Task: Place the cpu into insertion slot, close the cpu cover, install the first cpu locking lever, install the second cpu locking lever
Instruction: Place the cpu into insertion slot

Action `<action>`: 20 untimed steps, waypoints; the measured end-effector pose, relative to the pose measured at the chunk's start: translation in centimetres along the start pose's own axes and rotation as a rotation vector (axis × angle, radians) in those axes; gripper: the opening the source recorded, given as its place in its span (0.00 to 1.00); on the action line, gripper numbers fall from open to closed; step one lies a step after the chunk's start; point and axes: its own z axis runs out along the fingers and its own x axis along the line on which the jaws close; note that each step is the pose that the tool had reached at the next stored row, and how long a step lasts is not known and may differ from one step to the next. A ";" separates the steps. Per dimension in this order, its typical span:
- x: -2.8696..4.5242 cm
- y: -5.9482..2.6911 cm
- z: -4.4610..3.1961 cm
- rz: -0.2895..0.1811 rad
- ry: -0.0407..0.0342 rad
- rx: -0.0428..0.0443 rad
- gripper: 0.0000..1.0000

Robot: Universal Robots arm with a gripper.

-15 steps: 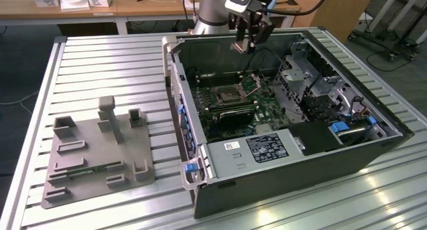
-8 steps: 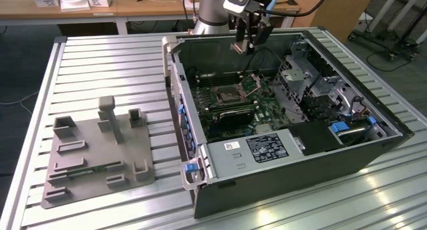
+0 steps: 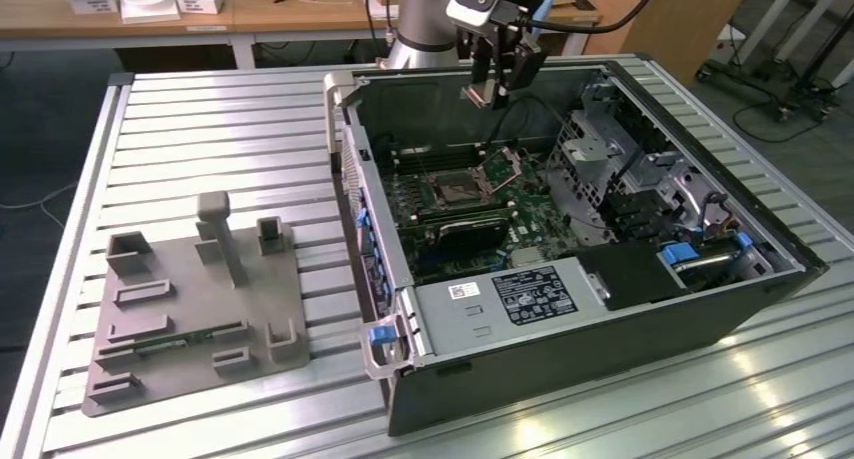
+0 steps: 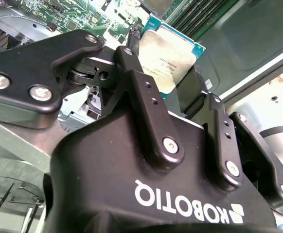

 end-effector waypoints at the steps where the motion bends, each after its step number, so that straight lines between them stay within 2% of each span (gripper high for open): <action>1: 0.00 0.00 0.00 0.000 -0.0001 0.0000 0.54; 5: 0.00 -0.01 0.08 0.000 0.0002 -0.0002 0.54; 9: -0.05 -0.07 0.61 0.004 -0.0004 0.0004 0.54; 15: -0.10 -0.14 1.50 0.049 -0.0037 0.0025 0.54; 20: -0.41 -0.21 1.73 0.071 -0.0047 0.0087 0.54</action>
